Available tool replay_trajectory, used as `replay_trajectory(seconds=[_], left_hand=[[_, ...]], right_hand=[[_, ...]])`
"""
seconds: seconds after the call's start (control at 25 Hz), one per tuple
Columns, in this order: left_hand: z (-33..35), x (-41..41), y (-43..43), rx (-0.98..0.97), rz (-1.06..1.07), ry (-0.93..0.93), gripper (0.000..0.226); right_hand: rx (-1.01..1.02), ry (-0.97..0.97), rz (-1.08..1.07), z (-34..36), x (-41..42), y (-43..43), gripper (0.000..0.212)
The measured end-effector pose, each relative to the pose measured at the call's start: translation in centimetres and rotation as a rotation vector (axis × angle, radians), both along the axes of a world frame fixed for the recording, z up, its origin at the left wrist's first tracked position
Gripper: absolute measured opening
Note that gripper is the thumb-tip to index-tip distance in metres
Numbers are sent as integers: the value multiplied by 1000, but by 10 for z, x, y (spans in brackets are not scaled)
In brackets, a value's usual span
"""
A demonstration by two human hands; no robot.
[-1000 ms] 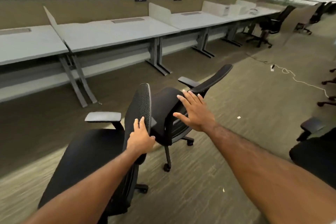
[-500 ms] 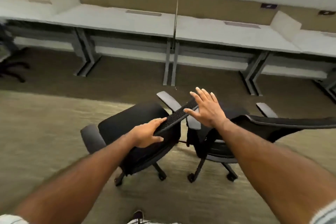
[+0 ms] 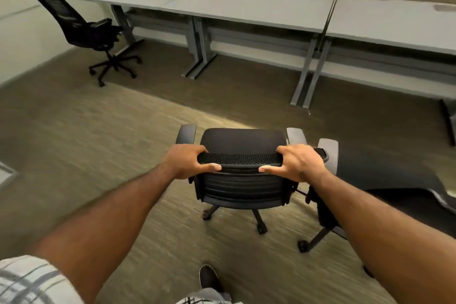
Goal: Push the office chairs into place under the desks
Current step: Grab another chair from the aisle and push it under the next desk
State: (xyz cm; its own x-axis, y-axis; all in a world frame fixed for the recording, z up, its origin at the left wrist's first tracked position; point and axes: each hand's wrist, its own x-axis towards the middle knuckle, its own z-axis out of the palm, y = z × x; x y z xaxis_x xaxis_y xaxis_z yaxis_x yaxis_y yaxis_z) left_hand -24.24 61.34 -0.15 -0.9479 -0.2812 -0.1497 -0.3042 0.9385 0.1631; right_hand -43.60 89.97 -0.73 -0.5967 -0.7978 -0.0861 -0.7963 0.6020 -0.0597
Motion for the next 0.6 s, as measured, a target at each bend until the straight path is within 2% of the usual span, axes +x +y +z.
replay_trajectory(seconds=[0.16, 0.32, 0.48, 0.6], left_hand=[[6, -37, -41, -47, -27, 87, 81], [-1, -66, -84, -60, -36, 167, 80], [-12, -94, -117, -29, -32, 210, 89], [-10, -118, -141, -20, -32, 237, 85]], right_hand=[[-40, 2, 2, 5, -24, -34, 95], [-63, 53, -11, 6, -41, -69, 99], [-18, 48, -29, 5, -62, -100, 104], [-25, 76, -23, 5, -88, -126, 105]])
